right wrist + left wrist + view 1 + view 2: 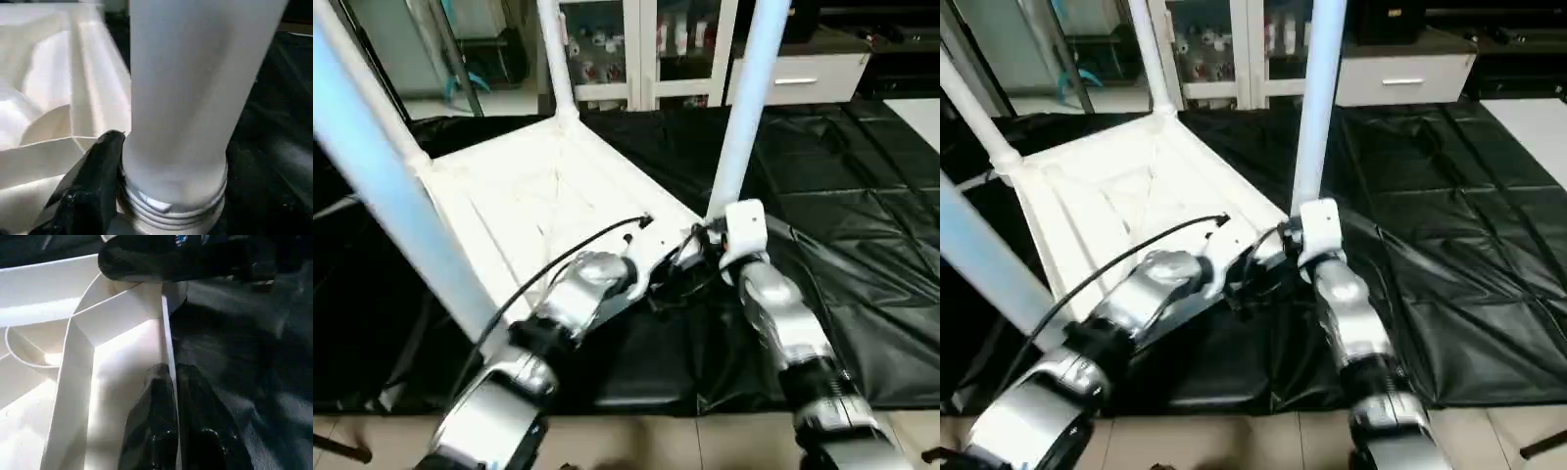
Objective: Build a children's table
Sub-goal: Rotate leg to tighten
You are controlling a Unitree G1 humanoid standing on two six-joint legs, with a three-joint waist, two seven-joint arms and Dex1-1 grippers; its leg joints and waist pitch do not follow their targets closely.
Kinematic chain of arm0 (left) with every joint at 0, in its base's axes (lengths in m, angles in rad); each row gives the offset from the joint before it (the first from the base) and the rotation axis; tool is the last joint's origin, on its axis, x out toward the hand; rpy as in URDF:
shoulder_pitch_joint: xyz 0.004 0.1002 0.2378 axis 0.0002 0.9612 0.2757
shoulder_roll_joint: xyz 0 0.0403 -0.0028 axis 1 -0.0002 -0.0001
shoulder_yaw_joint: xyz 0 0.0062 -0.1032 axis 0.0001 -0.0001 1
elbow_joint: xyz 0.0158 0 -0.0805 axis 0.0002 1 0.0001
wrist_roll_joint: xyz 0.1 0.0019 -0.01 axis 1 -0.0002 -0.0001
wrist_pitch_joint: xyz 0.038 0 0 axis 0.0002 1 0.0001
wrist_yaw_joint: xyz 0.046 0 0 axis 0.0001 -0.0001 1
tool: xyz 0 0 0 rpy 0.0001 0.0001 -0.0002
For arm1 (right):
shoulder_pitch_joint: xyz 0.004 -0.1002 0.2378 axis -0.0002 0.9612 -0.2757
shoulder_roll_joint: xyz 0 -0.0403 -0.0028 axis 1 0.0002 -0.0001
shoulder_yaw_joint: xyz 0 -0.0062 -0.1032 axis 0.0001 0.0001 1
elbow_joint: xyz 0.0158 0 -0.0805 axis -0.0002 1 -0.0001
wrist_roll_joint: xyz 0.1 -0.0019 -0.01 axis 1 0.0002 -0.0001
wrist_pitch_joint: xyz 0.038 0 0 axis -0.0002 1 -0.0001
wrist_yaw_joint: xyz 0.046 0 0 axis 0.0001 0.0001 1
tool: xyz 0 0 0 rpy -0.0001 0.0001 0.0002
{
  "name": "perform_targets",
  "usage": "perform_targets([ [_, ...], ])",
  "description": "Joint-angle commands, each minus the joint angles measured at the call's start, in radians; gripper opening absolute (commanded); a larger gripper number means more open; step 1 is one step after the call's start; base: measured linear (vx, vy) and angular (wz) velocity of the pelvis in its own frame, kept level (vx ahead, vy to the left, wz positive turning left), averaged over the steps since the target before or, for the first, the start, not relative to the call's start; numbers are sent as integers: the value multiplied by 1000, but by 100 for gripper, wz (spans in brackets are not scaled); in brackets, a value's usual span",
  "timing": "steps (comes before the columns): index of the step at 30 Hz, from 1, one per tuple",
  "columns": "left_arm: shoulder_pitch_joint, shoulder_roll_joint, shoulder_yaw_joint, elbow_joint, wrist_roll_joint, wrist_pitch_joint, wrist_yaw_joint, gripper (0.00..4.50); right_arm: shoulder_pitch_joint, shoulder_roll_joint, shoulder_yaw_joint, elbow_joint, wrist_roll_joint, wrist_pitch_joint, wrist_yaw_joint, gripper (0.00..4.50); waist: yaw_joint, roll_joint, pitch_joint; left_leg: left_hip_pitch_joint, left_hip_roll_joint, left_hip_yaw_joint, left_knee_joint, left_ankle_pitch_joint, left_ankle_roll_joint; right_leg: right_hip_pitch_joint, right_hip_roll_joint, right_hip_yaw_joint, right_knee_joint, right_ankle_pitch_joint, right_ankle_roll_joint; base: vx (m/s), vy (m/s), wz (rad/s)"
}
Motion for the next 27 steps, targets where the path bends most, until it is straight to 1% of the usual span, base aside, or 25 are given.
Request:
perform_targets([
  [1, 36, 37, -5, -47, -30, -55, -61, 0, 27, -25, 23, -80, 33, 20, 81, 339, 6, -25, -60, 11, 40, -20, -58, -151, 118, 38, -31, 18, -62, -27, -233, 0, 0, 0],
  [2, 49, 56, -18, -68, -32, -57, -99, 0, 43, -46, 24, -116, 45, 35, 117, 346, 7, -18, -60, 12, 40, -20, -59, -152, 119, 37, -31, 18, -62, -30, -236, 0, 0, 0],
  [3, 61, 75, -34, -88, -36, -77, -146, 0, 57, -66, 23, -148, 59, 51, 157, 358, 7, -23, -60, 13, 41, -20, -58, -161, 122, 38, -30, 18, -63, -37, -236, 0, 0, 0],
  [4, 61, 75, -34, -88, -36, -77, -146, 0, 57, -66, 23, -148, 59, 51, 157, 371, 5, -19, -59, 13, 44, -19, -60, -170, 118, 34, -29, 18, -62, -49, -241, 0, 0, 0],
  [5, 85, 105, -52, -134, -55, -69, -227, 0, 81, -113, 25, -212, 97, 87, 255, 377, 5, -20, -58, 15, 43, -19, -61, -181, 114, 33, -28, 18, -64, -63, -242, 0, 0, 0],
  [6, 85, 105, -52, -134, -55, -69, -227, 0, 81, -113, 25, -212, 97, 87, 255, 377, 7, -26, -59, 17, 46, -18, -62, -190, 113, 35, -28, 19, -64, -70, -243, 0, 0, 0],
  [7, 114, 142, -74, -199, -75, -65, -320, 0, 114, -202, 55, -291, 120, 125, 393, 389, 14, -27, -59, 18, 50, -21, -63, -188, 107, 36, -28, 19, -61, -79, -243, 0, 0, 0],
  [8, 115, 142, -74, -200, -76, -64, -322, 0, 115, -203, 56, -292, 120, 126, 395, 402, 20, -24, -62, 21, 53, -21, -61, -173, 108, 36, -28, 20, -57, -59, -241, 0, 0, 0],
  [9, 134, 172, -91, -248, -84, -44, -378, 0, 142, -282, 91, -331, 101, 117, 482, 413, 21, -25, -60, 20, 52, -19, -59, -159, 112, 30, -26, 21, -55, -31, -244, 0, 0, 0],
  [10, 138, 180, -95, -261, -86, -38, -393, 0, 149, -301, 98, -338, 96, 113, 503, 413, 27, -26, -59, 22, 53, -18, -59, -158, 111, 30, -27, 20, -54, -29, -245, 0, 0, 0],
  [11, 149, 198, -103, -293, -98, -15, -428, 0, 163, -340, 105, -351, 97, 106, 550, 413, 28, -29, -59, 21, 53, -17, -58, -159, 111, 30, -28, 21, -53, -29, -245, 0, 0, 0],
  [12, 154, 205, -106, -307, -104, -4, -443, 0, 168, -354, 105, -355, 103, 105, 572, 413, 30, -33, -58, 20, 53, -16, -59, -162, 113, 30, -29, 22, -53, -33, -247, 0, 0, 0],
  [13, 164, 222, -111, -336, -121, 19, -479, 0, 177, -383, 100, -370, 133, 115, 633, 413, 35, -28, -56, 19, 53, -16, -60, -173, 108, 29, -31, 23, -54, -53, -249, 0, 0, 0],
  [14, 166, 227, -113, -343, -125, 27, -489, 0, 180, -392, 99, -375, 144, 119, 656, 413, 37, -30, -56, 20, 53, -17, -60, -175, 104, 31, -31, 23, -54, -56, -250, 0, 0, 0],
  [16, 169, 236, -117, -352, -127, 34, -503, 0, 182, -403, 101, -375, 147, 116, 679, 413, 38, -33, -54, 19, 51, -16, -59, -191, 96, 28, -30, 24, -55, -74, -255, 0, 0, 0],
  [19, 170, 243, -115, -360, -124, 30, -507, 0, 183, -433, 114, -366, 171, 118, 749, 413, 41, -32, -54, 21, 51, -16, -58, -192, 91, 28, -31, 24, -56, -86, -254, 0, 0, 0],
  [21, 163, 241, -110, -353, -123, 25, -499, 0, 180, -447, 131, -354, 168, 111, 776, 413, 43, -32, -55, 22, 51, -16, -56, -181, 90, 27, -30, 24, -54, -75, -256, 0, 0, 0],
  [22, 158, 239, -107, -347, -123, 27, -497, 0, 177, -450, 138, -345, 160, 103, 788, 413, 43, -29, -55, 21, 50, -17, -55, -177, 91, 28, -30, 24, -53, -68, -257, 0, 0, 0],
  [26, 147, 235, -107, -332, -126, 26, -487, 0, 178, -455, 149, -338, 156, 94, 821, 413, 44, -32, -59, 19, 48, -16, -50, -156, 103, 31, -30, 22, -49, -31, -267, 0, 0, 0],
  [27, 144, 233, -106, -326, -124, 23, -482, 0, 182, -461, 155, -340, 155, 93, 835, 413, 46, -28, -59, 19, 49, -17, -49, -150, 107, 31, -31, 21, -47, -25, -270, 0, 0, 0],
])
